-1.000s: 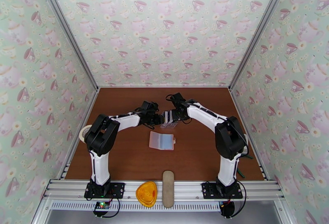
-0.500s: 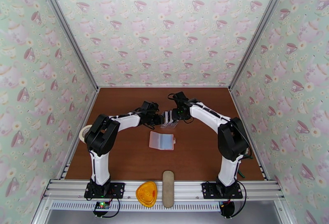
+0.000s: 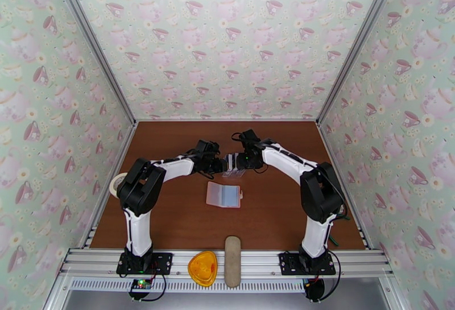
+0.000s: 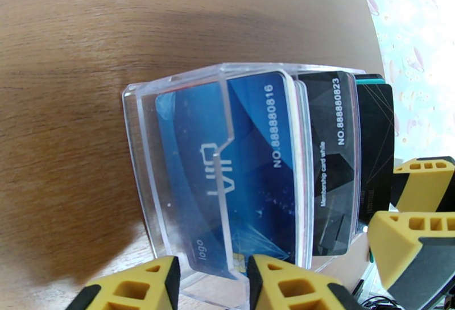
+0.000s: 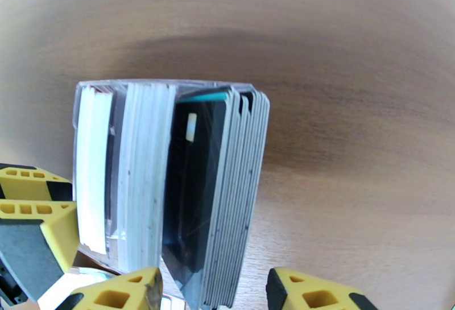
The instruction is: Put the credit cards into the card holder
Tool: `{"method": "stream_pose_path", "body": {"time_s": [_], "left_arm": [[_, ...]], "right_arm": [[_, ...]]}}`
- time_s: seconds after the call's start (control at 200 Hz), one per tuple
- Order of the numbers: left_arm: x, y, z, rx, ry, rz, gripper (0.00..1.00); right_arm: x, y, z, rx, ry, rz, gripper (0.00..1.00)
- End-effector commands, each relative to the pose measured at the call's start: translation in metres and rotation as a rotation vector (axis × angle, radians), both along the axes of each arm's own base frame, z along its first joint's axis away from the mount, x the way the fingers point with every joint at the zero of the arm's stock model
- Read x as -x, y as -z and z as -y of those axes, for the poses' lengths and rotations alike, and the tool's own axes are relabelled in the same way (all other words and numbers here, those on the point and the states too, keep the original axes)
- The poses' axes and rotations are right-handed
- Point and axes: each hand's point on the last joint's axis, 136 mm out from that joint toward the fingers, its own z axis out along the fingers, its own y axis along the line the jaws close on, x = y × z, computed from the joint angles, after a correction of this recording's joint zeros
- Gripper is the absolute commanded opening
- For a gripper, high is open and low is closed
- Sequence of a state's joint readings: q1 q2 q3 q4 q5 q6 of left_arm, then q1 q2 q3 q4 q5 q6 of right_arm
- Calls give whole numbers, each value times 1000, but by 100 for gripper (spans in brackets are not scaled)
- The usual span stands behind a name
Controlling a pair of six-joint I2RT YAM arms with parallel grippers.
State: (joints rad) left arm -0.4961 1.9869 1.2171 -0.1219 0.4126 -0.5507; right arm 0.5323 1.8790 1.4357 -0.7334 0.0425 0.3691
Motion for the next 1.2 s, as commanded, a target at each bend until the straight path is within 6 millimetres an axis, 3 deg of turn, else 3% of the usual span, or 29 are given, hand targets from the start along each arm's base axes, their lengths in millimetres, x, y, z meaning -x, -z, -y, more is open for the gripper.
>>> {"method": "stream_pose_path", "body": {"time_s": [0.0, 0.185, 0.421, 1.197], "left_arm": [[12, 26, -15, -55, -25, -81, 38], [12, 27, -17, -57, -28, -83, 38], [12, 27, -20, -60, -32, -83, 38], [12, 26, -20, -54, -34, -84, 38]], "right_arm": [[3, 11, 0, 6, -14, -20, 54], [2, 14, 5, 26, -3, -25, 53], [-6, 3, 19, 48, 24, -2, 51], [-15, -10, 12, 26, 8, 11, 42]]}}
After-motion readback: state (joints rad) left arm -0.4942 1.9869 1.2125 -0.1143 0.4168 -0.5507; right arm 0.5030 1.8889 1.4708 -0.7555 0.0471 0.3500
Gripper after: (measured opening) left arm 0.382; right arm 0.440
